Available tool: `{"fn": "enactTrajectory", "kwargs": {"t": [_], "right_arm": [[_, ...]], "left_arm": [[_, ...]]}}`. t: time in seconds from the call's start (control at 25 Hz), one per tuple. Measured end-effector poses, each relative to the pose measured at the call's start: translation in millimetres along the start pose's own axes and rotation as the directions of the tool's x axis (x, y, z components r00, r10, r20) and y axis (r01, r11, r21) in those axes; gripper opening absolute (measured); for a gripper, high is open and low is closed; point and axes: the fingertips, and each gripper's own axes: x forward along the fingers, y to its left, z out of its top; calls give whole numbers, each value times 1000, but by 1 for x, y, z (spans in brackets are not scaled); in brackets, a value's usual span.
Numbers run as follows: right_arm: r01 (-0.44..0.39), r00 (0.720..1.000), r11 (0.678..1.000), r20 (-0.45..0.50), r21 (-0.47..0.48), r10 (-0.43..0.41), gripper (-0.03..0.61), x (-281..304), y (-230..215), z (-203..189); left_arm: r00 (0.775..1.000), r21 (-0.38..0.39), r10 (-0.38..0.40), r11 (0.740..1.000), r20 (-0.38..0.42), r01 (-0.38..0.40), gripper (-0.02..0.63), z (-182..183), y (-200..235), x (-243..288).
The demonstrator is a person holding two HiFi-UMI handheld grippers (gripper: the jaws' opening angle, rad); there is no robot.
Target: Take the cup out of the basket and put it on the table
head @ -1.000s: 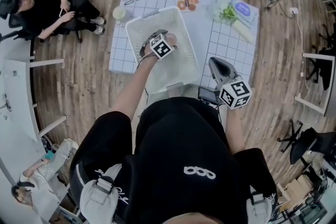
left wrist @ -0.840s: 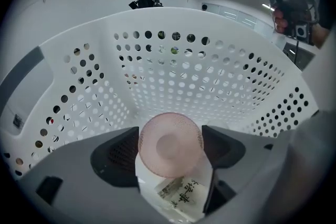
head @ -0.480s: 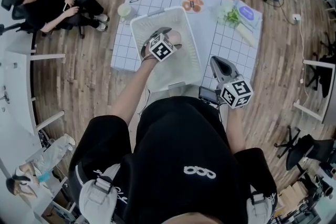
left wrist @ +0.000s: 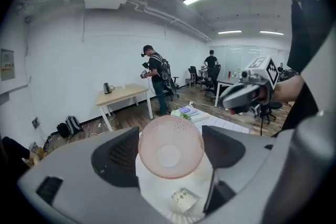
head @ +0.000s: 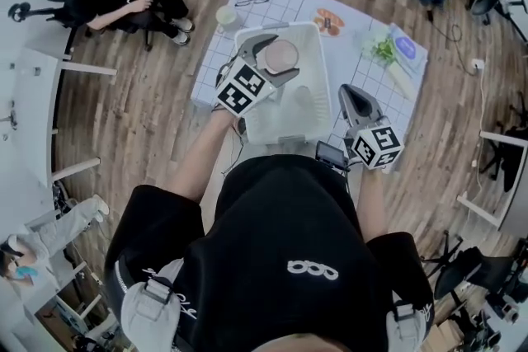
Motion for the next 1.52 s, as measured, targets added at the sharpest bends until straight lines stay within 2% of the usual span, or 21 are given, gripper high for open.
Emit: {"fn": "enactTrajectory", "kwargs": {"t": [0.24, 0.48, 0.52, 0.68, 0.8, 0.92, 1.36, 1.52], "right_arm": [[-44, 998, 997, 32, -67, 46, 23, 21, 20, 25], [-114, 993, 970, -2, -216, 116, 32, 48, 52, 34], [-132, 991, 959, -17, -250, 132, 49, 54, 59, 34], [-195, 981, 890, -74, -412, 181, 217, 78, 90, 31], [-215, 976, 829, -89, -516, 197, 289, 99, 110, 31], [-218, 974, 795, -81, -566, 210, 328, 118, 125, 34], [-212, 969, 778, -25, -592, 245, 337, 139, 146, 40], [-207, 969, 784, -15, -585, 245, 336, 139, 146, 40]], "left_arm": [[996, -13, 73, 997, 56, -73, 370, 20, 14, -57], [992, -41, 104, 994, 71, -101, 371, 18, 21, -80], [992, -45, 104, 994, 74, -101, 371, 18, 20, -82], [991, -52, 103, 994, 83, -99, 371, 20, 20, -88], [991, -53, 92, 995, 95, -88, 371, 24, 16, -91], [991, -50, 81, 996, 106, -76, 371, 29, 11, -92], [993, -54, 21, 998, 117, -14, 371, 34, -2, -90], [992, -59, 9, 998, 123, -2, 371, 34, -3, -90]]}}
